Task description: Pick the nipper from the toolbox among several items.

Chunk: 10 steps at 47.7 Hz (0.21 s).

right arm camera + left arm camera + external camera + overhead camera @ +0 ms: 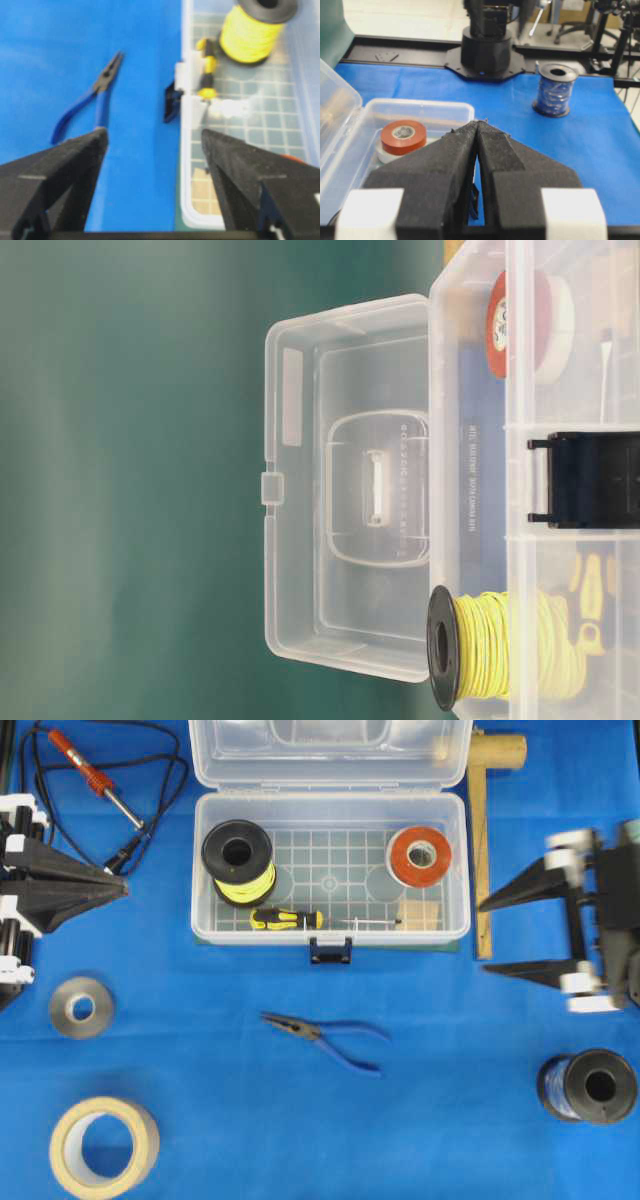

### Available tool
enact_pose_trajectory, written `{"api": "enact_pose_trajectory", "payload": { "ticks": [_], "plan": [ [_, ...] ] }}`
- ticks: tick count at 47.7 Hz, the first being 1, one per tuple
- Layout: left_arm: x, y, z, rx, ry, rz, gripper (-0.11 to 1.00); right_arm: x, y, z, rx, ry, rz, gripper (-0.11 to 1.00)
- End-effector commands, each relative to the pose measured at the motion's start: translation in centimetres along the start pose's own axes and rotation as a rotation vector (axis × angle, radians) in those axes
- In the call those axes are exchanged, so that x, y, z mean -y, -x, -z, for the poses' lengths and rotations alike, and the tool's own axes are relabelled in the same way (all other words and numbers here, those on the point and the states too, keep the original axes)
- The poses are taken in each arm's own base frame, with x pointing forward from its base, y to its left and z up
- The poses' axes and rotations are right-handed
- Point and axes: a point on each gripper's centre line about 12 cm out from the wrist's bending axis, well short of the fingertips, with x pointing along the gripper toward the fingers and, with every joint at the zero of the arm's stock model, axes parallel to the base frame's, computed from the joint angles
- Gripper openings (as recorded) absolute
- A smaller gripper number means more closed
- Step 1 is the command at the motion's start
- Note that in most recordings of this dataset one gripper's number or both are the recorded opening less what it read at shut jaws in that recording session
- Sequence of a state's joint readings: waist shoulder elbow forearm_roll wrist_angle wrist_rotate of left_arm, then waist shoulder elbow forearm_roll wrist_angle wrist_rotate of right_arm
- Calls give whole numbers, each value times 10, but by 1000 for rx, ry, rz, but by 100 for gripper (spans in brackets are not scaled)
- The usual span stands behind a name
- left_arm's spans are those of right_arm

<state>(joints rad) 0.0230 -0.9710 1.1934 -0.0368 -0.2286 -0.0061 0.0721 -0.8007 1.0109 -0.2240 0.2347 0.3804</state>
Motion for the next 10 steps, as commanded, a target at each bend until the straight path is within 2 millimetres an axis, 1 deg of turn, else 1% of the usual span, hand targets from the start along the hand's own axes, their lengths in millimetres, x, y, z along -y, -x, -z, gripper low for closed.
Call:
{"api": "enact_pose_trajectory", "payload": {
  "ticks": [1, 6, 10],
  "plan": [
    [1, -1, -3, 10, 2, 6, 0, 5, 12, 7, 57, -11, 3, 76],
    [3, -1, -4, 13, 2, 12, 0, 13, 21, 25, 87, -34, 13, 76],
    [3, -1, -3, 13, 2, 17, 0, 16, 24, 37, 99, -48, 14, 76]
  ]
}}
